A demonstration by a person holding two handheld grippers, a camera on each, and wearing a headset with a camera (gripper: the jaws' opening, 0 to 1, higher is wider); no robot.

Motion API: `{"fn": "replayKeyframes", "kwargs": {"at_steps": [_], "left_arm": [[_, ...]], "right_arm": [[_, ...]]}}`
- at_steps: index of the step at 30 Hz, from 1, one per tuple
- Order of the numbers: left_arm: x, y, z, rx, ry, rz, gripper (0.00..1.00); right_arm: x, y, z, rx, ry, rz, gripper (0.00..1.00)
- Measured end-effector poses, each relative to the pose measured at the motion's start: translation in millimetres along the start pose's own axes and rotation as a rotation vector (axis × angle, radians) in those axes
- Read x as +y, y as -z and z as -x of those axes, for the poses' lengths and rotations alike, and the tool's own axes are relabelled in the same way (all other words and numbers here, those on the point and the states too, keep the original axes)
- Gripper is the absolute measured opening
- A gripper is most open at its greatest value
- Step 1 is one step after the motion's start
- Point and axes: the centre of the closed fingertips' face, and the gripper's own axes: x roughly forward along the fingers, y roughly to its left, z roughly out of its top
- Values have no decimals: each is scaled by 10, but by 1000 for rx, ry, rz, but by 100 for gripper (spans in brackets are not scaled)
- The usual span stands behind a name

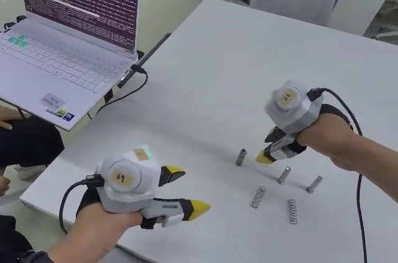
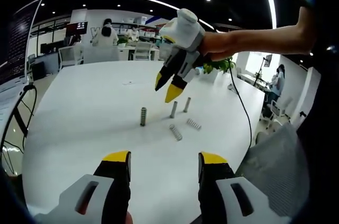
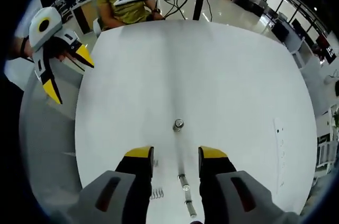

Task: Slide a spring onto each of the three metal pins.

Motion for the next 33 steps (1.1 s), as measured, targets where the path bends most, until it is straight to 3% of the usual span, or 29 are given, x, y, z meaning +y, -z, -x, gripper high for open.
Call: {"fn": "replayKeyframes", "kwargs": {"at_steps": [17,33], "left_arm": [[-8,-25,17,2,4,-8,46],[51,-135,-3,-5,4,-22,46]], "right_arm": [[70,221,233,-124,54,-142,34],[218,431,534,-308,108,-352,37]]}}
